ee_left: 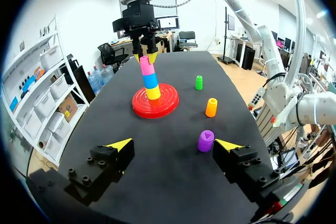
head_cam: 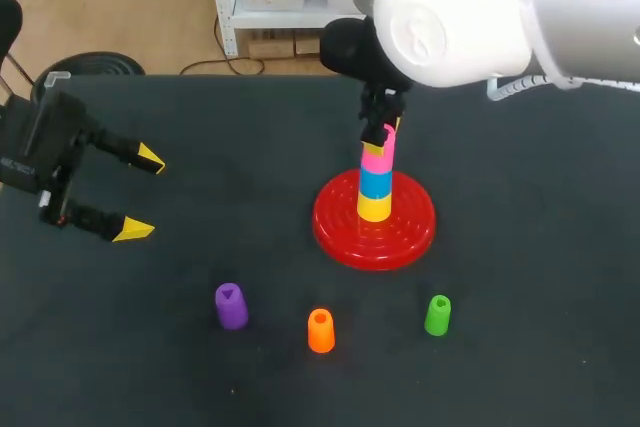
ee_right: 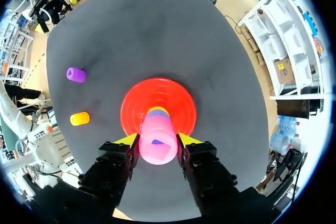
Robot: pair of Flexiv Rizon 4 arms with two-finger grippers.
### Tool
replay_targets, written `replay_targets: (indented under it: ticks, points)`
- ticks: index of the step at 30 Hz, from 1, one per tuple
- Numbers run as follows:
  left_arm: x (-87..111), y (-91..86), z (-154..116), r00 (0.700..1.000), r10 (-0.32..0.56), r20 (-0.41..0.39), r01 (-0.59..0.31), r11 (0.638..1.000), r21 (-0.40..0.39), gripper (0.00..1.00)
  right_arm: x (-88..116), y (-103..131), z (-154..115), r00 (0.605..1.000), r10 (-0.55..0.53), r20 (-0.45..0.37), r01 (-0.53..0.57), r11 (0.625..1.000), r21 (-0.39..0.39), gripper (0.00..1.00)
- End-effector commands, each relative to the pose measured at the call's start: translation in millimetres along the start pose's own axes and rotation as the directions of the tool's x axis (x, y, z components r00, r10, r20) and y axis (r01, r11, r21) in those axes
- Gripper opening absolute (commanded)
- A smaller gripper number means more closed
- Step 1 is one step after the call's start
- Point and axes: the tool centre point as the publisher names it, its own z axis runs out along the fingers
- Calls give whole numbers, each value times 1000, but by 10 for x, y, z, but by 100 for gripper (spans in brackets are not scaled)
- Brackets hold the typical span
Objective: Pick up and stack the cylinders on the red base in this order: pink,purple,orange,green
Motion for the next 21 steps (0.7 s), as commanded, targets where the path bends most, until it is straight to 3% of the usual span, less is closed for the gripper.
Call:
replay_targets:
  ticks: [1, 21]
  points:
    - [12, -3, 6, 1000, 2, 2, -2, 1000, -2, 100, -14, -7, 31, 1000, -4, -4, 4, 1000, -4, 0]
    - [12, -3, 6, 1000, 2, 2, -2, 1000, -2, 100, -84, -29, 158, 1000, -6, -22, 6, 1000, 5, 0]
